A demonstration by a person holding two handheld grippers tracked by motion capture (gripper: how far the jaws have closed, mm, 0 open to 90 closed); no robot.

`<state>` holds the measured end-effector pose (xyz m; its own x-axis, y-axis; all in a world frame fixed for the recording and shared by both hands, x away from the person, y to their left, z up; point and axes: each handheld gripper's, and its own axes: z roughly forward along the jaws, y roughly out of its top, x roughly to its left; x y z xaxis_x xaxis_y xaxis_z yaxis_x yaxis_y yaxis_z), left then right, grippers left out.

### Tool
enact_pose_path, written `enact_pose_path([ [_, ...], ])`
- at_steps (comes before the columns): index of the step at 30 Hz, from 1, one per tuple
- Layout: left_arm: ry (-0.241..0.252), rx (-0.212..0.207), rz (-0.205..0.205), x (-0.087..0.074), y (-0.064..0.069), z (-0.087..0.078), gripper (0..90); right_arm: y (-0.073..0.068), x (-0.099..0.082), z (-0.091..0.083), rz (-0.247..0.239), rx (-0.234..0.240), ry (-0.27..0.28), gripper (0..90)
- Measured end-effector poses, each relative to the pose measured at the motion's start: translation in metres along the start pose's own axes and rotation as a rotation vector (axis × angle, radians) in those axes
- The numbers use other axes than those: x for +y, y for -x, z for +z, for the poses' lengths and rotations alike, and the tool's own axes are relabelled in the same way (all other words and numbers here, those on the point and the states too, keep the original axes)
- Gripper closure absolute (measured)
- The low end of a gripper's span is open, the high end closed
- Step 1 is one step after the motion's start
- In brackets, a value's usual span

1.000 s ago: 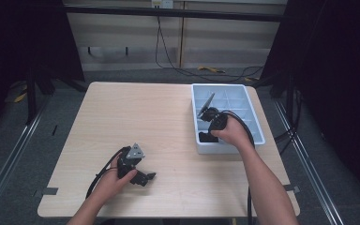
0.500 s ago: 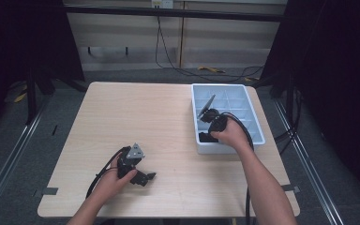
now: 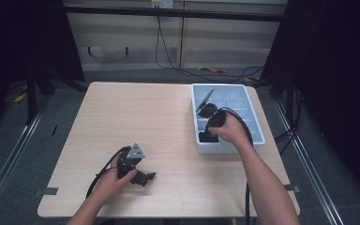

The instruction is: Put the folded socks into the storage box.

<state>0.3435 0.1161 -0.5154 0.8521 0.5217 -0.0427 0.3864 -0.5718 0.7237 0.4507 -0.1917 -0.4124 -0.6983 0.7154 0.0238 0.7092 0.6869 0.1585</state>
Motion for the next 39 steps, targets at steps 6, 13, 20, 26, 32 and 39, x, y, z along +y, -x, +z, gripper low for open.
enact_pose_path([
  [6, -0.001, 0.000, 0.000, 0.000, 0.000, 0.000, 0.0, 0.001, -0.003, 0.015, 0.007, -0.005, -0.010, 90.0],
  [13, -0.001, 0.001, -0.001, 0.000, 0.000, 0.000, 0.0, -0.001, -0.003, 0.015, 0.026, -0.019, -0.015, 90.0],
  [20, 0.001, -0.001, -0.004, 0.000, 0.000, 0.000, 0.0, 0.002, -0.010, 0.003, 0.057, -0.001, 0.019, 83.0],
  [26, 0.001, -0.001, -0.004, 0.000, 0.000, 0.000, 0.0, 0.003, -0.015, -0.009, 0.054, 0.002, 0.044, 73.0],
  [32, 0.000, -0.001, -0.004, 0.000, 0.000, 0.000, 0.0, 0.002, -0.015, -0.020, 0.063, -0.003, 0.064, 64.2],
  [39, 0.000, -0.001, -0.004, 0.000, 0.000, 0.000, 0.0, 0.003, -0.020, -0.026, 0.077, -0.006, 0.079, 53.2],
])
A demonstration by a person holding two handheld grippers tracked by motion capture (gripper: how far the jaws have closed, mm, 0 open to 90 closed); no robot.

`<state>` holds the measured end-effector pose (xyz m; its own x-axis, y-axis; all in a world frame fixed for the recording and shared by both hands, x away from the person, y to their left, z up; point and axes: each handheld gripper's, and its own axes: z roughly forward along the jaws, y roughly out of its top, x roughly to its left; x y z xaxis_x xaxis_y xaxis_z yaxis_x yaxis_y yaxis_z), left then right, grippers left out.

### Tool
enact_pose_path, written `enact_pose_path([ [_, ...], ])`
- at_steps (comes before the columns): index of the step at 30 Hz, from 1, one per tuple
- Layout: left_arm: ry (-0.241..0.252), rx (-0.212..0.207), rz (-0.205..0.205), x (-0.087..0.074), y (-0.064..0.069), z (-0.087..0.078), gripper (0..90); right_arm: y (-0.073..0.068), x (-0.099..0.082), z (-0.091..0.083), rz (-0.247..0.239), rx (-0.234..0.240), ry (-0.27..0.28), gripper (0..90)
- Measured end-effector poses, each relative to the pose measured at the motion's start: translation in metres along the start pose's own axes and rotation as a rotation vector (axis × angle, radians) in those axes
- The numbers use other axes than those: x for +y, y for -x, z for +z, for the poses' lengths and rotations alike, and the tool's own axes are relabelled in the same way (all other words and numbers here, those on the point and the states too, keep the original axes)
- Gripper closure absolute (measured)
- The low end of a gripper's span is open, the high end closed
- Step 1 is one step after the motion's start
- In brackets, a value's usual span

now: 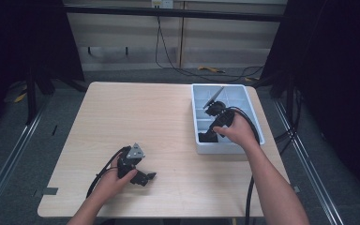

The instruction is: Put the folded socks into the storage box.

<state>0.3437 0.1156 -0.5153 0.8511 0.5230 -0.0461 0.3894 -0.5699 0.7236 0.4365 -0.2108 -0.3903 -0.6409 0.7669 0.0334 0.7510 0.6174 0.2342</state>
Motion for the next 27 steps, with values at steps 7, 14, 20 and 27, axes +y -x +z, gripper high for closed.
enact_pose_path([
  [7, 0.000, 0.000, 0.000, 0.000, 0.000, 0.000, 0.0, -0.001, -0.003, -0.006, 0.015, 0.010, 0.023, 39.4],
  [14, 0.001, 0.000, 0.000, 0.000, 0.000, 0.000, 0.0, -0.005, -0.007, -0.011, 0.009, 0.019, 0.032, 32.9],
  [20, 0.000, 0.000, 0.000, 0.000, 0.000, 0.000, 0.0, -0.011, -0.010, -0.017, -0.001, 0.025, 0.047, 29.6],
  [27, 0.001, 0.000, 0.000, 0.000, 0.000, 0.000, 0.0, -0.018, -0.016, -0.022, -0.031, 0.032, 0.058, 28.4],
])
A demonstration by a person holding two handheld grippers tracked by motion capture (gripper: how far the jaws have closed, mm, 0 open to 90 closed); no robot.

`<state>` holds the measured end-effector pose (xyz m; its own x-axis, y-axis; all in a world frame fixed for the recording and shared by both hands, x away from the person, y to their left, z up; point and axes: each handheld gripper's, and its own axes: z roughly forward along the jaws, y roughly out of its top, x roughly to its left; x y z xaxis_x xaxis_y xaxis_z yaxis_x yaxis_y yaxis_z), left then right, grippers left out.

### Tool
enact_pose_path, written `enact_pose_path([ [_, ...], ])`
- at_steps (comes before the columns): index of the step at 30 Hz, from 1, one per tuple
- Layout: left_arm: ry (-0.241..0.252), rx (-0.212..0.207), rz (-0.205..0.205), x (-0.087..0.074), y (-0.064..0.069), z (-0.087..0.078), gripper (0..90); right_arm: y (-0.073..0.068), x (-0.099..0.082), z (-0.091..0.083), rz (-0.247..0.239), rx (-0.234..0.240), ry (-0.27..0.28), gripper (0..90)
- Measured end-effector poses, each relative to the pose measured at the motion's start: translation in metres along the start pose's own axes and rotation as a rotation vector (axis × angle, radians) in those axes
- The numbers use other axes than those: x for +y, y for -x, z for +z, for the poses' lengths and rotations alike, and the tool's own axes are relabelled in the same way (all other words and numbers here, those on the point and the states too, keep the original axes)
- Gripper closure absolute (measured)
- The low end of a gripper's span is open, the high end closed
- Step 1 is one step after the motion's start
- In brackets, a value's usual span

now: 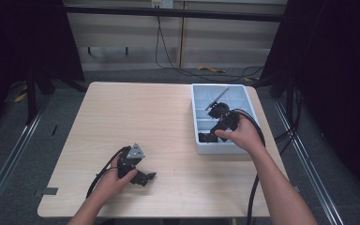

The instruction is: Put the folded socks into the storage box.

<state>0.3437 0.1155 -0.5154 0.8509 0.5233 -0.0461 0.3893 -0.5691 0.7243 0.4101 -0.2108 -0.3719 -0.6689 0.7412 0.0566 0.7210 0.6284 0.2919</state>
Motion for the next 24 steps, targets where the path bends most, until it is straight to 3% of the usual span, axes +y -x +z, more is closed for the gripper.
enact_pose_path([
  [18, -0.001, -0.001, -0.003, 0.000, 0.000, 0.000, 0.0, -0.010, -0.025, -0.006, -0.019, 0.013, 0.012, 26.7],
  [24, -0.007, -0.002, 0.006, 0.000, 0.000, 0.000, 0.0, -0.012, -0.033, -0.008, -0.036, -0.003, 0.011, 26.4],
])
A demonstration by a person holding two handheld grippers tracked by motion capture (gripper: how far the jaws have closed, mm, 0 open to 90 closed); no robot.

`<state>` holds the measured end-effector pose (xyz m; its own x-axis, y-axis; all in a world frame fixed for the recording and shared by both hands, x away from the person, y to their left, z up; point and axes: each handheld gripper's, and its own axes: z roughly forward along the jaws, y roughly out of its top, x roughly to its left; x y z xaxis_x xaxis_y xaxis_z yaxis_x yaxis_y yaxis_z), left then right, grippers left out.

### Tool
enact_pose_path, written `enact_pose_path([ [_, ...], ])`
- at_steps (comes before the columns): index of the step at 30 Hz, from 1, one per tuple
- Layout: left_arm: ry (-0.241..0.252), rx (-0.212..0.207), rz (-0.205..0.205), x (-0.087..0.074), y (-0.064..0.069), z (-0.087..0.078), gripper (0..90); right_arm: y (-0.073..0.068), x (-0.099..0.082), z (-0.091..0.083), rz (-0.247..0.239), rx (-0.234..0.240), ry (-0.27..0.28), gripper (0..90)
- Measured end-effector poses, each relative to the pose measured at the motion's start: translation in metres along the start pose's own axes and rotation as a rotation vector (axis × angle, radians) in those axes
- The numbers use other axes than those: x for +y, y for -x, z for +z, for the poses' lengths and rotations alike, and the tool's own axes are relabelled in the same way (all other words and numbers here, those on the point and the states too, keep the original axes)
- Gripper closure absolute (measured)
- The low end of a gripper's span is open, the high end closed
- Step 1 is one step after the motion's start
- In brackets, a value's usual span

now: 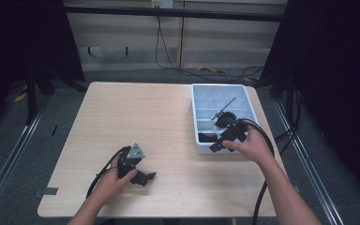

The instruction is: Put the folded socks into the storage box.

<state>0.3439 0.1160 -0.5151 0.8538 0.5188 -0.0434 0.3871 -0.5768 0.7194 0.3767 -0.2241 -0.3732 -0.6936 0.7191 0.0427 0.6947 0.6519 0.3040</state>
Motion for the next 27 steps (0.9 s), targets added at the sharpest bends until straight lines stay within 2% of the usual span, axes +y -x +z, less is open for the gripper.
enact_pose_path([
  [5, 0.000, 0.000, 0.000, 0.000, 0.000, 0.000, 0.0, -0.001, -0.006, -0.001, -0.013, -0.002, 0.010, 25.6],
  [9, 0.000, 0.000, 0.000, 0.000, 0.000, 0.000, 0.0, -0.002, -0.012, -0.002, 0.005, 0.007, 0.014, 25.5],
  [19, -0.001, 0.000, 0.001, 0.000, 0.000, 0.000, 0.0, -0.003, -0.026, -0.002, -0.009, -0.005, 0.021, 25.4],
  [27, -0.001, 0.000, 0.001, 0.000, 0.000, 0.000, 0.0, -0.004, -0.037, 0.002, -0.007, 0.010, 0.030, 25.3],
])
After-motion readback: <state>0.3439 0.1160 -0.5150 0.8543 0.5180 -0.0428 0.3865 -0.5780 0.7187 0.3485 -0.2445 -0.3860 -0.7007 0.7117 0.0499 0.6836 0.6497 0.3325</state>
